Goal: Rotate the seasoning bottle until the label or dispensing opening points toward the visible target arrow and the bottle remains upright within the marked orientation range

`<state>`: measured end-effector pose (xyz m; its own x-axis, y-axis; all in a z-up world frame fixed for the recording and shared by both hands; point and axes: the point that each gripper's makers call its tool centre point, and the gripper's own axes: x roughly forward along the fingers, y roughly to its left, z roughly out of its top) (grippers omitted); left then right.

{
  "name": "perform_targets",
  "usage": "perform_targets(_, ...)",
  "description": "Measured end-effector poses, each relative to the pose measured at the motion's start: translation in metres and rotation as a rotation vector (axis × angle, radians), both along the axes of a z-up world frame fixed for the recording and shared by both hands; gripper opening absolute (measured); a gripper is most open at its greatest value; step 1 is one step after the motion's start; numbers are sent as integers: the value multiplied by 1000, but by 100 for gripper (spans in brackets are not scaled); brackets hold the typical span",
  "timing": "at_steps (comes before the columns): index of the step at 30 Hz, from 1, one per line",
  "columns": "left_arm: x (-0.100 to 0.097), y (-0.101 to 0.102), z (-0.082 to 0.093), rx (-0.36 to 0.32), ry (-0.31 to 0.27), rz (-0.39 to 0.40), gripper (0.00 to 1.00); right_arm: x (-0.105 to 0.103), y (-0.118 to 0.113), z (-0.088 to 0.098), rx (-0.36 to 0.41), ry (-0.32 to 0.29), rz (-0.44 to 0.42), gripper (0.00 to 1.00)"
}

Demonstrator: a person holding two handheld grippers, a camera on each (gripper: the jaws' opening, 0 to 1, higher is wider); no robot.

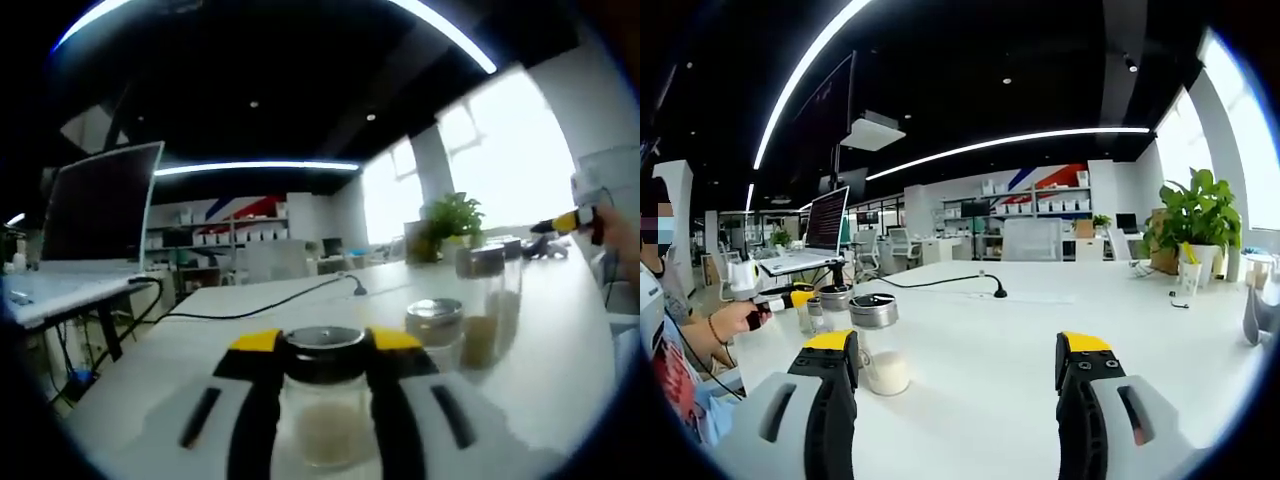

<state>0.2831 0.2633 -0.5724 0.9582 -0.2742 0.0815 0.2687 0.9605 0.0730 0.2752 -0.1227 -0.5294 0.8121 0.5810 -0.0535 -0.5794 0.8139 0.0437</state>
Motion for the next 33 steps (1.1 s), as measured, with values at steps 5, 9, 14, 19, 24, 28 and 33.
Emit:
perform_targets(5, -2, -3, 1, 7, -19, 0, 33, 0, 3, -1, -4, 4, 9, 83)
perform_targets(9, -5, -1, 0, -6, -16, 12, 33, 0, 4, -3, -10, 8, 15, 83)
perform_targets(14, -8, 3, -2, -17, 3, 25, 34, 0, 3, -4, -10, 12, 14, 83)
perform_targets(19, -10, 5, -3, -44, -4, 37, 34, 0, 4, -3, -10, 10, 17, 83)
perform_targets(24, -11, 2, -4, 4, -2, 37, 35, 0, 5, -4, -12, 15, 19, 83)
perform_targets(28, -11, 0, -8, 91, 12, 68, 51, 0, 4, -4, -12, 15, 16, 83)
perform_targets(33, -16, 6, 2, 14, 8, 100, 51, 0, 4, -3, -12, 13, 15, 83)
